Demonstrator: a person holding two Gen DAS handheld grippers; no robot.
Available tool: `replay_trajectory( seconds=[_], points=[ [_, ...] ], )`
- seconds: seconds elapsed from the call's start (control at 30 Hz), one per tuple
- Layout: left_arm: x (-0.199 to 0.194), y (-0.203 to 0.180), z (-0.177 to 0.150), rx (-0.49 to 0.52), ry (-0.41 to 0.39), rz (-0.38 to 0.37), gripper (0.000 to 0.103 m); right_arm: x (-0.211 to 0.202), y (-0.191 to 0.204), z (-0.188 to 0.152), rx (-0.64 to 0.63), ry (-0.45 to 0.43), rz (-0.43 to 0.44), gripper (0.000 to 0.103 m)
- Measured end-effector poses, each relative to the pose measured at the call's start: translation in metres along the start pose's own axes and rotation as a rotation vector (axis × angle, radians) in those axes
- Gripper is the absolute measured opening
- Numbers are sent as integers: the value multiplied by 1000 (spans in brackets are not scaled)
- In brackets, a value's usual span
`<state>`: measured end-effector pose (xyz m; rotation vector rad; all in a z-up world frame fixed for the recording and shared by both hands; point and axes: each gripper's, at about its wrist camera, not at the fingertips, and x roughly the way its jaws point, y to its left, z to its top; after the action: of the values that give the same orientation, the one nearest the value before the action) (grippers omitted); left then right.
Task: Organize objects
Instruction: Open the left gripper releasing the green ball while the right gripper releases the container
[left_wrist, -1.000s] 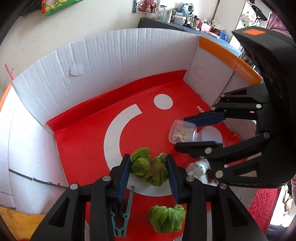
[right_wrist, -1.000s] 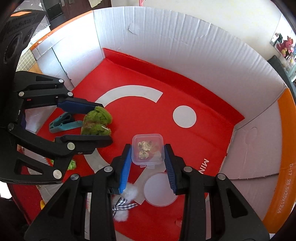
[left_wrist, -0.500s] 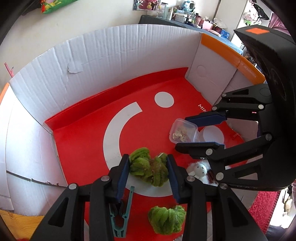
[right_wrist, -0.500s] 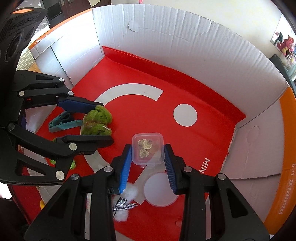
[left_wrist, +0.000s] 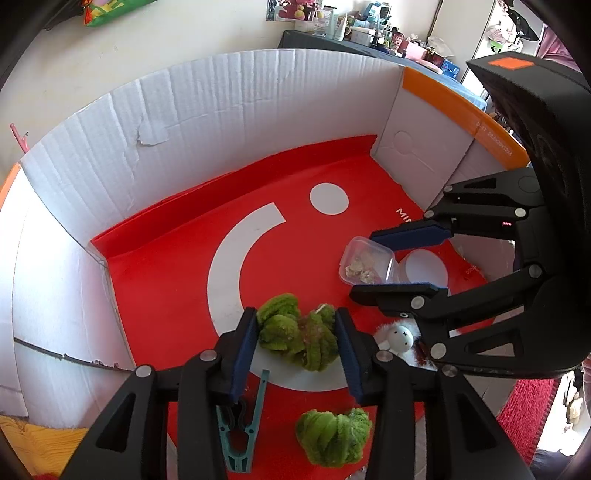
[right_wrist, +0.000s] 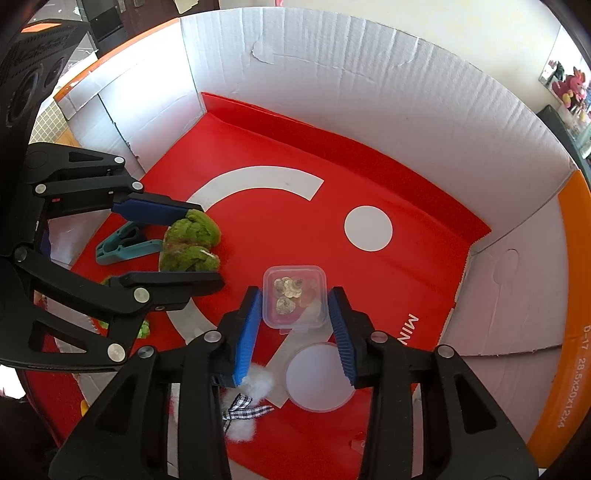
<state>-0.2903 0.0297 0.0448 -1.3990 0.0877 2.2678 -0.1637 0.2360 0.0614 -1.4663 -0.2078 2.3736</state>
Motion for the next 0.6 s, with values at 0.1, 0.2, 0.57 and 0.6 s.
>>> replay_trajectory(
  seconds=[0.1, 0.2, 0.57, 0.6],
  points=[
    [-1, 1, -1, -2, 0, 0, 45, -1, 1, -2, -2, 0, 1, 39],
    [-1, 3, -1, -2, -1, 0, 45, -2, 2, -4, -6, 0, -3, 39],
    [-2, 6, -3, -5, -8, 0, 50, -8, 6, -10, -9, 0, -10, 40],
    [-2, 5, -3, -6, -9, 0, 50, -9, 6, -11, -9, 1, -11, 41]
  ],
)
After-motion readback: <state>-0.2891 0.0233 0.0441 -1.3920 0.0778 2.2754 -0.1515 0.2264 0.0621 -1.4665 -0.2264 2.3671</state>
